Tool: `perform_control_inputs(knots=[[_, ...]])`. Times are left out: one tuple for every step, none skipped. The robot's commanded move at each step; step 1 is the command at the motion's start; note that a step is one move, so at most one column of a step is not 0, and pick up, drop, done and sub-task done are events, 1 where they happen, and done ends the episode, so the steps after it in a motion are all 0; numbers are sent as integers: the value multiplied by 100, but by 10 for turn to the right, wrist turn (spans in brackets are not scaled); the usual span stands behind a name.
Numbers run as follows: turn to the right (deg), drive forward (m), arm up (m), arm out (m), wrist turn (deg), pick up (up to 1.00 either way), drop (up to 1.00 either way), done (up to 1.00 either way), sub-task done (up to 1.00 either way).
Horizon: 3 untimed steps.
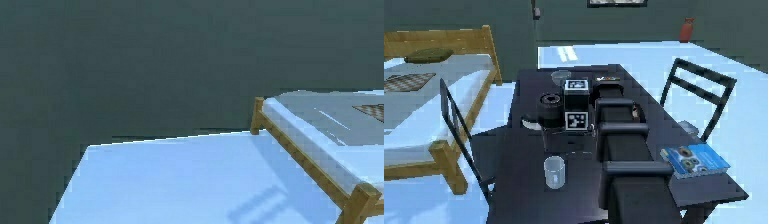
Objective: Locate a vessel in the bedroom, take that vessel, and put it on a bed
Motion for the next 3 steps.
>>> perform_control_inputs(knots=[[0, 0, -26, 0, 0, 0, 0, 0, 0], [0, 0, 0, 0, 0, 100, 0, 0, 0], [0, 0, 10, 0, 0, 0, 0, 0, 0]])
